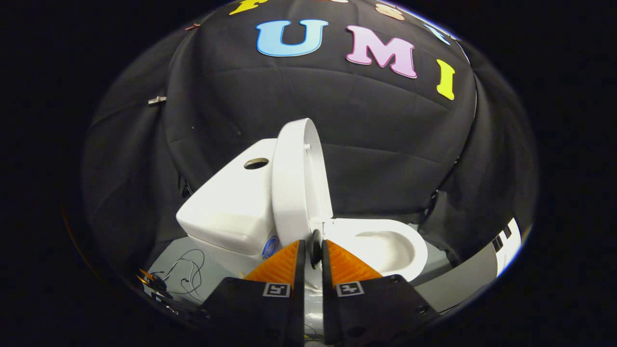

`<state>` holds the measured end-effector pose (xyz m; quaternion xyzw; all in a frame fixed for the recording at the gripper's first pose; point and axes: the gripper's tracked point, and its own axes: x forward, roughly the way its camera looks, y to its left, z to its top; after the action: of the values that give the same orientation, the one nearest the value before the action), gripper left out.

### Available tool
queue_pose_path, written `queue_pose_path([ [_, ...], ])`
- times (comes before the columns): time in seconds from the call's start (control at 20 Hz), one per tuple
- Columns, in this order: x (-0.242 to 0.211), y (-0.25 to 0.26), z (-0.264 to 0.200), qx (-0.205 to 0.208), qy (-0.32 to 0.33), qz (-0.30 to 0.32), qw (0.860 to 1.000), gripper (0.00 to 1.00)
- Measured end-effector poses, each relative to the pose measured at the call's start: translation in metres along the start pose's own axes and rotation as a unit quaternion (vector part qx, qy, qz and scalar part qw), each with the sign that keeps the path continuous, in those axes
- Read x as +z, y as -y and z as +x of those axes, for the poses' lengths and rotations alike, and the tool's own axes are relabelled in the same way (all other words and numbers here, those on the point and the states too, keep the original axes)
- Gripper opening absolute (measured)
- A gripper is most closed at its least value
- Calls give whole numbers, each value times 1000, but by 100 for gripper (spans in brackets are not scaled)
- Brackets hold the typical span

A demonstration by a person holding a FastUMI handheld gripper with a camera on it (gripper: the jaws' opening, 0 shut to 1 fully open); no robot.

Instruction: Open the toilet lid.

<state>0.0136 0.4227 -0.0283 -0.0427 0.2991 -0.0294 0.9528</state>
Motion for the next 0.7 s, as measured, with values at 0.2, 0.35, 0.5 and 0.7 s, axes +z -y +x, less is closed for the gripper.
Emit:
queue_pose_path([
  [0.2,8,-5,-2,26,3,-8,1000,98],
  [0.35,7,-9,-3,35,-2,-6,999,98],
  [0.5,5,-11,-9,42,-2,-10,999,99],
  [0.7,5,-10,-26,65,15,-15,998,99],
])
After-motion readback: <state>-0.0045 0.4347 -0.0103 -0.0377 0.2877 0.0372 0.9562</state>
